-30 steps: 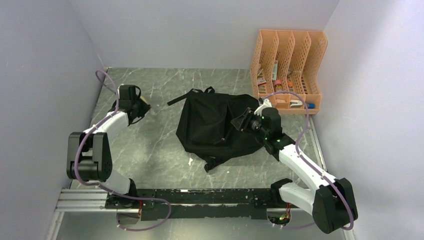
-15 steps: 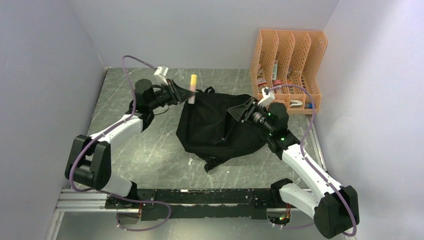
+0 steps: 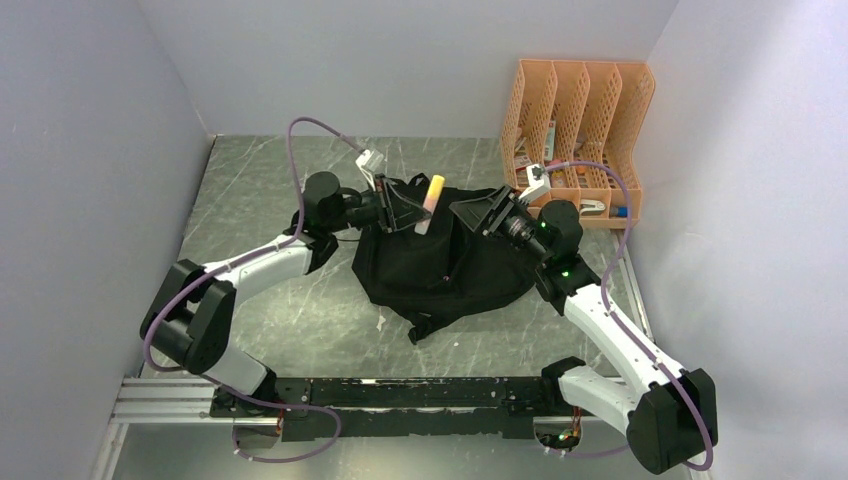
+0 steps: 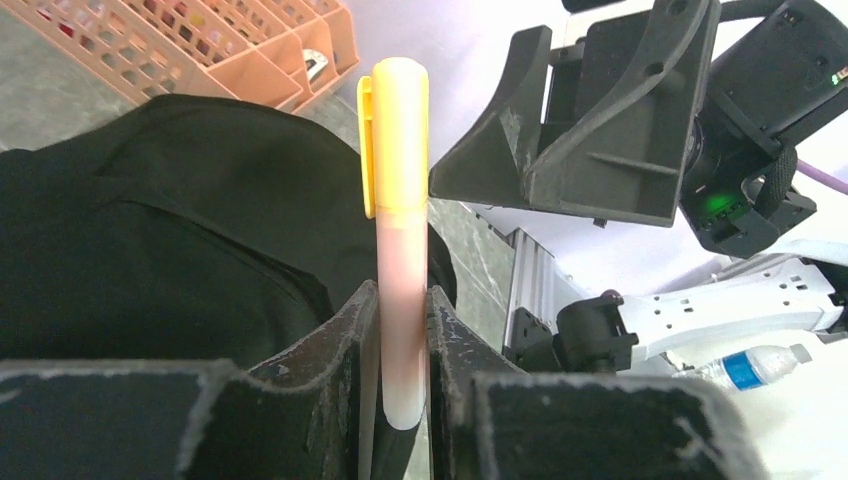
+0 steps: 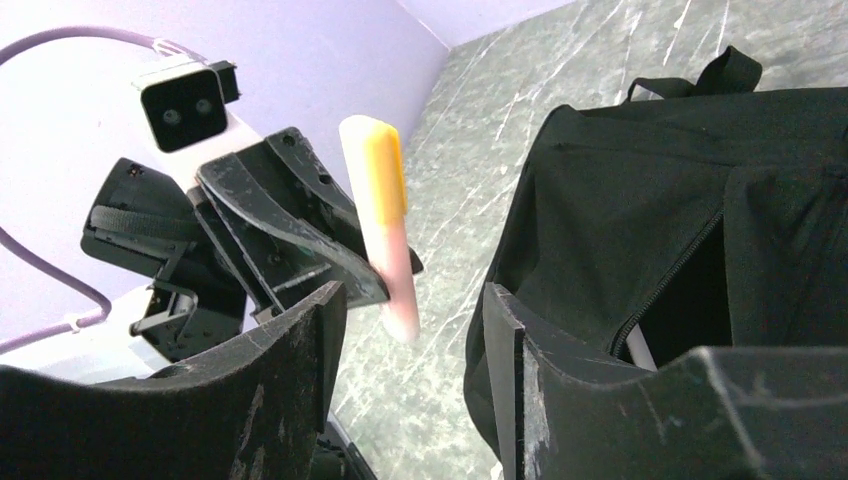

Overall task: Pack the student bag
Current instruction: Place the stationery in the student bag.

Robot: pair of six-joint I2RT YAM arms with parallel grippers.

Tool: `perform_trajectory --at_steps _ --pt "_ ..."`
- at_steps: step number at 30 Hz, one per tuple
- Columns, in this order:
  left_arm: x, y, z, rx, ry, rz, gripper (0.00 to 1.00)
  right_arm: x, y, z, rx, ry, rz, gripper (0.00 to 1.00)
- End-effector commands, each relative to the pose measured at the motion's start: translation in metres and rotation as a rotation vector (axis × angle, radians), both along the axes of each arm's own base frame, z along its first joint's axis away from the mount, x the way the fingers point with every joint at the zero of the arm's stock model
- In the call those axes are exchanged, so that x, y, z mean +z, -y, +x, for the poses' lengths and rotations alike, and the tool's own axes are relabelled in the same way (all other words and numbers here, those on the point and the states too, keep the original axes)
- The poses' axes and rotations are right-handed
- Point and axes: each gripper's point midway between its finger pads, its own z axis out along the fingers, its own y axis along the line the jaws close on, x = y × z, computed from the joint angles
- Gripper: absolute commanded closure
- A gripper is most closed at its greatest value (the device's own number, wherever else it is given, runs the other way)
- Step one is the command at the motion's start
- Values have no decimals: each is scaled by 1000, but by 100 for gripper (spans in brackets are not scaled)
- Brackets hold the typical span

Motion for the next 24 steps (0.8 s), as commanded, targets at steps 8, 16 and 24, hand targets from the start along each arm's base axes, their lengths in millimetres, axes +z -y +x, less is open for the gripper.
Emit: perform_trajectory --at_steps 8,16,24 --pt "16 36 -22 -108 54 -67 95 11 -4 -1 28 35 24 43" --pt "17 43 -22 -125 43 -83 95 0 -8 1 49 -4 16 44" --pt "18 48 -24 -136 45 -81 95 -5 -13 1 79 -19 28 48"
